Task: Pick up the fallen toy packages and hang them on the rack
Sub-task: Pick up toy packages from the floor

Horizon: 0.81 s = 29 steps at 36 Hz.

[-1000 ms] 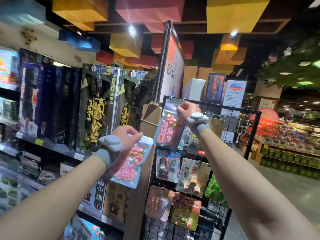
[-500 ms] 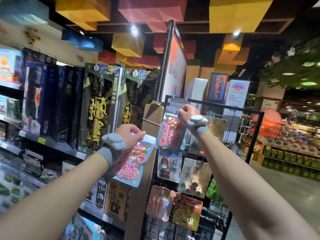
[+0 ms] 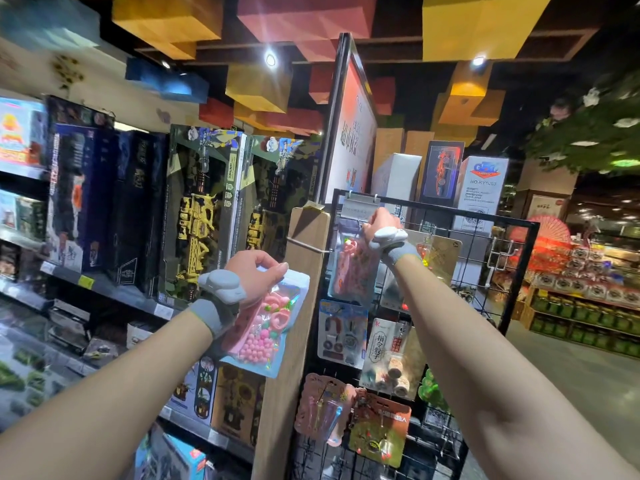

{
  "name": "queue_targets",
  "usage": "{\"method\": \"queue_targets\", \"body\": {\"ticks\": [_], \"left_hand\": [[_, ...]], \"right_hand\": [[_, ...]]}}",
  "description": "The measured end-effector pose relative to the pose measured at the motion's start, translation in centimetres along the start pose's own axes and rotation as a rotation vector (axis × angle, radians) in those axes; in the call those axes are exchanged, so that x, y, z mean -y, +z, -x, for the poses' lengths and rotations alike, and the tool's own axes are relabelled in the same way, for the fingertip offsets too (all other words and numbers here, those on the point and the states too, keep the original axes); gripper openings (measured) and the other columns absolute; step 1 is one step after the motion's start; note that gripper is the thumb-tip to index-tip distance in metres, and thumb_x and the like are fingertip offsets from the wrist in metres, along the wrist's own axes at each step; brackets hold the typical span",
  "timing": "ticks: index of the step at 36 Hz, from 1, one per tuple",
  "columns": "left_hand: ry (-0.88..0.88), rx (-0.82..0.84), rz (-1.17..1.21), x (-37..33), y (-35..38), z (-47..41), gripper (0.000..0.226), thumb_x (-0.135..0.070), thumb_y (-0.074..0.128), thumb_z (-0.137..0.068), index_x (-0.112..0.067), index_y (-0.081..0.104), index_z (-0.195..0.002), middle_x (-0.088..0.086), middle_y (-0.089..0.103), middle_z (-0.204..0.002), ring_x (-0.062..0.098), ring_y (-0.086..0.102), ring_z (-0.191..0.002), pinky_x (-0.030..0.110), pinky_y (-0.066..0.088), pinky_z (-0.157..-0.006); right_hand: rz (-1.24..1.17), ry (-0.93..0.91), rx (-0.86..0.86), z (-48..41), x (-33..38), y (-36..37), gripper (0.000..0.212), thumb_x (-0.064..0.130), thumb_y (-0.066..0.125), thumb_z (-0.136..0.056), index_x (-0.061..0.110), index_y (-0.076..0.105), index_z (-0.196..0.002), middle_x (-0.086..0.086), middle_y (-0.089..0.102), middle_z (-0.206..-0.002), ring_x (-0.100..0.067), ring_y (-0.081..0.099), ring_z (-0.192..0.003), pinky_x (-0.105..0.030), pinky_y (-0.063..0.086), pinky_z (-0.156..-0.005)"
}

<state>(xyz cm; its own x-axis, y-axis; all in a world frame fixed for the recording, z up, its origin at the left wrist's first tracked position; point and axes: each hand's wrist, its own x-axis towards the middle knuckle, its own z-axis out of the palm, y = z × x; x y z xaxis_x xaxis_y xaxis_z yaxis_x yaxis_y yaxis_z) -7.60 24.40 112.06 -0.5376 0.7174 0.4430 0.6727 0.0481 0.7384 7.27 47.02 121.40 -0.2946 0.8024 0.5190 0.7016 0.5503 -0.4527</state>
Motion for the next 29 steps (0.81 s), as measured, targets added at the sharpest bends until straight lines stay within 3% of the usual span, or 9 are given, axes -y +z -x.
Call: {"method": "queue_targets", "body": {"ticks": [8,13,15,18,23,25,29], "left_hand": [[-0.041,0.015,-0.001,1.4,-0.2,-0.1,0.028,-0.049,0.063,-0.089,-0.022,0.068,-0.082,-0.003,0.067,-0.081,0.015,0.063,-0.078,0.036,0.049,-0.081],[-0.052,0.033,-0.008,1.5,-0.4,-0.2,0.029,-0.049,0.062,-0.090,-0.021,0.068,-0.083,-0.003,0.066,-0.087,0.015,0.062,-0.085,0.035,0.046,-0.081],[-0.050,0.023,-0.002,1.5,-0.4,-0.3,0.028,-0.048,0.063,-0.090,-0.021,0.068,-0.081,-0.004,0.066,-0.088,0.014,0.061,-0.087,0.034,0.044,-0.081],[-0.052,0.013,0.014,1.4,-0.3,-0.5,0.027,-0.047,0.065,-0.089,-0.022,0.069,-0.081,-0.006,0.066,-0.088,0.013,0.060,-0.086,0.035,0.046,-0.082],[-0.031,-0.008,0.024,0.5,0.1,-0.9,0.026,-0.045,0.063,-0.090,-0.022,0.068,-0.081,-0.013,0.061,-0.084,0.006,0.055,-0.082,0.032,0.040,-0.077],[-0.033,-0.009,0.030,0.2,0.5,-1.1,0.026,-0.045,0.062,-0.091,-0.022,0.068,-0.081,-0.013,0.060,-0.083,0.008,0.055,-0.083,0.032,0.041,-0.079],[-0.026,0.008,0.072,-0.4,1.5,-1.3,0.022,-0.044,0.060,-0.092,-0.025,0.067,-0.083,-0.008,0.065,-0.088,0.014,0.059,-0.087,0.034,0.047,-0.081]], "right_hand": [[0.108,-0.035,-0.047,-0.5,-0.7,-0.5,0.016,0.019,0.064,-0.086,0.008,0.074,-0.092,-0.010,0.070,-0.095,-0.025,0.065,-0.081,-0.033,0.056,-0.079],[0.115,-0.025,-0.113,0.1,-0.6,-0.4,0.024,0.026,0.065,-0.074,0.009,0.067,-0.092,-0.011,0.063,-0.100,-0.028,0.066,-0.087,-0.033,0.056,-0.078],[0.090,-0.027,-0.119,0.4,-0.6,-0.5,0.035,0.028,0.071,-0.070,0.008,0.061,-0.097,-0.011,0.062,-0.101,-0.028,0.065,-0.086,-0.032,0.056,-0.073],[-0.016,-0.006,-0.101,0.3,-1.0,-0.7,0.034,0.019,0.070,-0.077,0.006,0.057,-0.106,-0.004,0.063,-0.104,-0.019,0.059,-0.076,-0.020,0.052,-0.056],[0.156,-0.077,-0.046,1.0,-0.4,-1.6,0.019,0.008,0.064,-0.070,0.007,0.059,-0.088,-0.014,0.066,-0.091,-0.030,0.066,-0.084,-0.038,0.059,-0.076],[0.178,-0.112,-0.056,1.4,-0.5,-1.7,0.013,0.014,0.065,-0.078,0.006,0.060,-0.087,-0.016,0.068,-0.091,-0.030,0.065,-0.083,-0.039,0.059,-0.075],[0.169,-0.149,-0.070,2.3,-0.7,-1.6,0.026,0.034,0.061,-0.088,0.008,0.060,-0.085,-0.014,0.068,-0.089,-0.030,0.064,-0.080,-0.039,0.058,-0.074]]}}
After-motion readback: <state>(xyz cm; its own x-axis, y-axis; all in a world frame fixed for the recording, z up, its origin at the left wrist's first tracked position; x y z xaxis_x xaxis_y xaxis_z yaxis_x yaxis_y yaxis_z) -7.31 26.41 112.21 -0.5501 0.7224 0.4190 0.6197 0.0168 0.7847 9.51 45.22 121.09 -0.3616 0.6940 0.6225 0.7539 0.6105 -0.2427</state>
